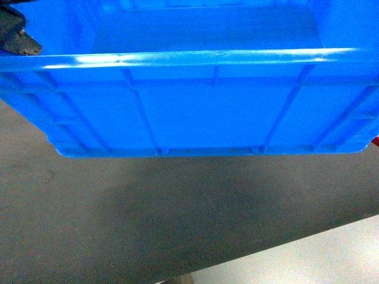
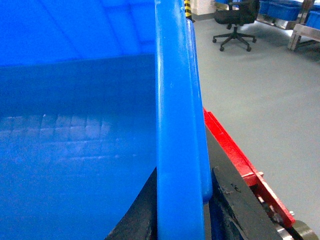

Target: Place box next to blue box on left shelf

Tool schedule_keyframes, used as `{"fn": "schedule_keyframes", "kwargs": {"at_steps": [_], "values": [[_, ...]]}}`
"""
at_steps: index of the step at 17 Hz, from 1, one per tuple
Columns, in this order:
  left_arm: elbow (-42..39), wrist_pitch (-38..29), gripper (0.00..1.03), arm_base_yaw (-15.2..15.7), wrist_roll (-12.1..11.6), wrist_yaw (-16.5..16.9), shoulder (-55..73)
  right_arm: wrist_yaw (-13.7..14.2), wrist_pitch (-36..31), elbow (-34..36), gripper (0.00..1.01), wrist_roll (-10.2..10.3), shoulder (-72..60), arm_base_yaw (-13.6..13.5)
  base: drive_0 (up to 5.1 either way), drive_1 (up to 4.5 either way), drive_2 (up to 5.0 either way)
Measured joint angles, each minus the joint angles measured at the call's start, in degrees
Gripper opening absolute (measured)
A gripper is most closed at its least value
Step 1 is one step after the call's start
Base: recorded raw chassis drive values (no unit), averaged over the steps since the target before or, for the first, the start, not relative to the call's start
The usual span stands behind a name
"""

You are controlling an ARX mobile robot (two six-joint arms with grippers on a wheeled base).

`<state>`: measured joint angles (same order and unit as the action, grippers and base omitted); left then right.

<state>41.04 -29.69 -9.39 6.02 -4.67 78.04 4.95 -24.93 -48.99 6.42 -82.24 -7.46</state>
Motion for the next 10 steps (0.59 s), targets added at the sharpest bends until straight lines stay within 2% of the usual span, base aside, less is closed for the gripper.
{"fn": "schedule_keyframes", "kwargs": {"at_steps": [10], "values": [[0.00, 0.00, 0.08, 0.00, 0.02, 0.00, 0.00, 0.00, 0.00, 0.00, 0.20, -0.02, 0.00, 0.00, -1.5, -1.46, -1.5]]}}
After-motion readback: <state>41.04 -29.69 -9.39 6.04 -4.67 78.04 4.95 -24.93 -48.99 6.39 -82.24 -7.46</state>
